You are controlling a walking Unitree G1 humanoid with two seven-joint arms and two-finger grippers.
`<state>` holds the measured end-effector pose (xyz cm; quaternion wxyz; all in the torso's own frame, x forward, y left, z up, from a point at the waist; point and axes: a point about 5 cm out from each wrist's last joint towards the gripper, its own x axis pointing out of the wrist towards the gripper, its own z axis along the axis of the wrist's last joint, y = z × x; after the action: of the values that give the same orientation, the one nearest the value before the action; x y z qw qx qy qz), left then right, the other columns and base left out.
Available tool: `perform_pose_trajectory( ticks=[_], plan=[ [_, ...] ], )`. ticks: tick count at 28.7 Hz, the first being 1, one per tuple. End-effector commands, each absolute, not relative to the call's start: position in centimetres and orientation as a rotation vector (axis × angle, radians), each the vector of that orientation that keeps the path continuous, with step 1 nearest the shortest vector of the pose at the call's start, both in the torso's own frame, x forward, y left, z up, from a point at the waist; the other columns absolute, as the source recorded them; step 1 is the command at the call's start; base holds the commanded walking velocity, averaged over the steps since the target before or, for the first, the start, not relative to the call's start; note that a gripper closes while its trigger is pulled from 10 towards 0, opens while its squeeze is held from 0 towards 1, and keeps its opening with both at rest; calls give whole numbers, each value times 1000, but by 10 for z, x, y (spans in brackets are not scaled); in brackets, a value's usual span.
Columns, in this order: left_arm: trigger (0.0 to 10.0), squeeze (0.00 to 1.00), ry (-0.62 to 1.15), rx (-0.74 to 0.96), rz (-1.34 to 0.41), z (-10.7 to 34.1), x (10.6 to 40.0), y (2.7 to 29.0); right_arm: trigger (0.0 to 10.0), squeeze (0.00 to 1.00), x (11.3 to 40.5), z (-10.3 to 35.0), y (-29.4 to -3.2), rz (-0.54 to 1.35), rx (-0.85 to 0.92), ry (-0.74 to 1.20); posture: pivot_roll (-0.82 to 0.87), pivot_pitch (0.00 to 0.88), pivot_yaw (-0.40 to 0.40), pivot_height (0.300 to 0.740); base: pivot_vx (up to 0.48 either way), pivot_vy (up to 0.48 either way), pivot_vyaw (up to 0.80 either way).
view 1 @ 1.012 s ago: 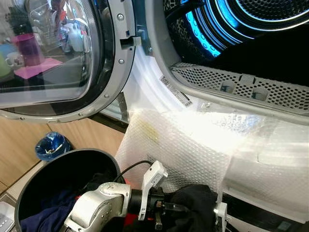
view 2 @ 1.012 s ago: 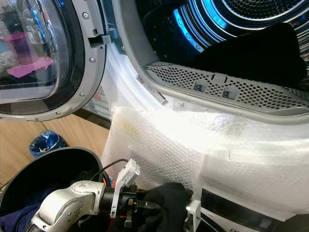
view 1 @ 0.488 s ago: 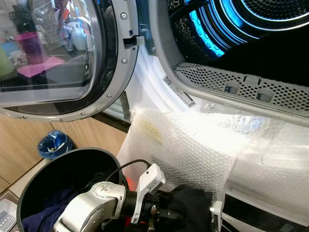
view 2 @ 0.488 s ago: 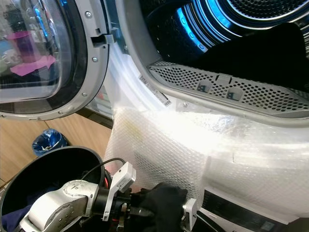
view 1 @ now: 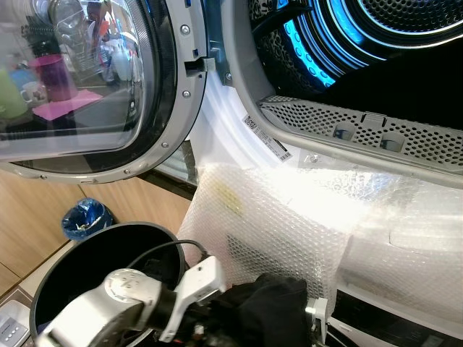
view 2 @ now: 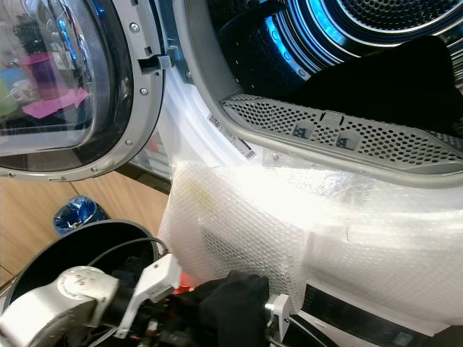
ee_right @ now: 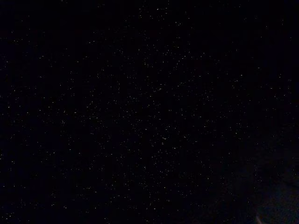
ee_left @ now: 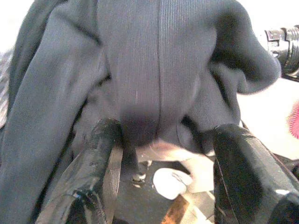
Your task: Clothes washing
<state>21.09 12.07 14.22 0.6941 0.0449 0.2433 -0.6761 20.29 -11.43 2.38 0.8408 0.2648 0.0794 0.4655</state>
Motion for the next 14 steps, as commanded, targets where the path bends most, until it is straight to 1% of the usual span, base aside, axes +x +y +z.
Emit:
perform_pose_trajectory(
  ticks=[1, 6, 9, 10, 12, 14],
  plan=[
    [10000, 1000, 534, 100, -1471, 152, 210, 133, 0, 0, 202, 25, -114, 999, 547, 152, -35, 26, 133, 740, 0, 0, 0],
    [10000, 1000, 545, 48, -1380, 158, 207, 157, 0, 0, 196, 24, -118, 1012, 536, 165, -27, 38, 131, 740, 0, 0, 0],
    [10000, 1000, 508, 53, -1253, 161, 215, 172, 0, 0, 191, 22, -120, 1039, 523, 188, -21, 46, 125, 740, 0, 0, 0],
    [10000, 1000, 470, 53, -1146, 162, 224, 180, 0, 0, 188, 22, -121, 1057, 516, 195, -19, 51, 123, 740, 0, 0, 0],
    [10000, 1000, 428, 83, -1039, 162, 233, 188, 0, 0, 186, 22, -123, 1072, 504, 202, -16, 53, 121, 740, 0, 0, 0],
    [10000, 1000, 370, 188, -776, 153, 254, 202, 0, 0, 183, 24, -125, 1101, 492, 208, -13, 56, 115, 740, 0, 0, 0]
  ],
)
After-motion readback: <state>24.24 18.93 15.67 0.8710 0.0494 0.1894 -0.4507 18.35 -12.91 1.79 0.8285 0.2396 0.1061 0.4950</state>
